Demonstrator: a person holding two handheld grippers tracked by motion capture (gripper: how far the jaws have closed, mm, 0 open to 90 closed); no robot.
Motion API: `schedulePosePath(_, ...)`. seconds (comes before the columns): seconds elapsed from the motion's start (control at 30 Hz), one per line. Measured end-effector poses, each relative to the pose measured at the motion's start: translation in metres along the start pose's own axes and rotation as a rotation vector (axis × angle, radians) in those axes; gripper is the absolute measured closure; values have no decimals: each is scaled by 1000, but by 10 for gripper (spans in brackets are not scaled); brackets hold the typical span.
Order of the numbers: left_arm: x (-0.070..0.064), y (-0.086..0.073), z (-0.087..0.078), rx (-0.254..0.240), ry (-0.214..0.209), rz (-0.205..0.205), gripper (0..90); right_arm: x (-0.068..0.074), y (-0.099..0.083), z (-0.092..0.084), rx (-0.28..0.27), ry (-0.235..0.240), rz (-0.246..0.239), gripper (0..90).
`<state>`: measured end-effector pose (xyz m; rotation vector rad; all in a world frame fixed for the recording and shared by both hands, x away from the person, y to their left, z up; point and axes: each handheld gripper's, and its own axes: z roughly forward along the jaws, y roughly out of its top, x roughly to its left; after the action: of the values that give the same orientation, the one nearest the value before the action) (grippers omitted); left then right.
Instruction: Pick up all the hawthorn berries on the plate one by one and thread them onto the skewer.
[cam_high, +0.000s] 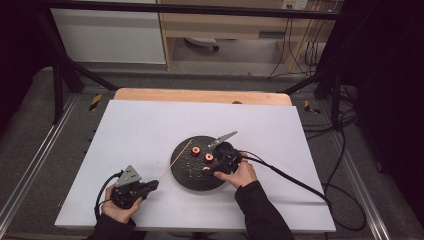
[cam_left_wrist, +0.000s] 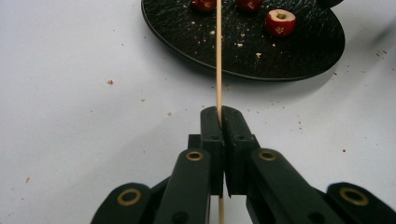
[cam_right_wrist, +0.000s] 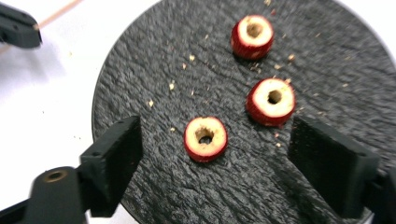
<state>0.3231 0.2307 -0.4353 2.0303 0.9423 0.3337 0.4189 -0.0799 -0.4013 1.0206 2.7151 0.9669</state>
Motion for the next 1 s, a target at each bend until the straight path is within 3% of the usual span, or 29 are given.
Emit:
schedulePosePath(0.1,-1,0,0,0,0,2,875,0,2,5,39,14,-2,256)
schedulePosePath(0.43,-1,0,1,2,-5,5,875,-4,7,16,87,60,16,429)
schedulePosePath(0.63,-1,0,1,4,-5,7,875,-4,11,23,137,43,-3,496)
schedulePosePath(1.0,-2,0,1,2,-6,7,875,-6,13,28,177,48,-4,584)
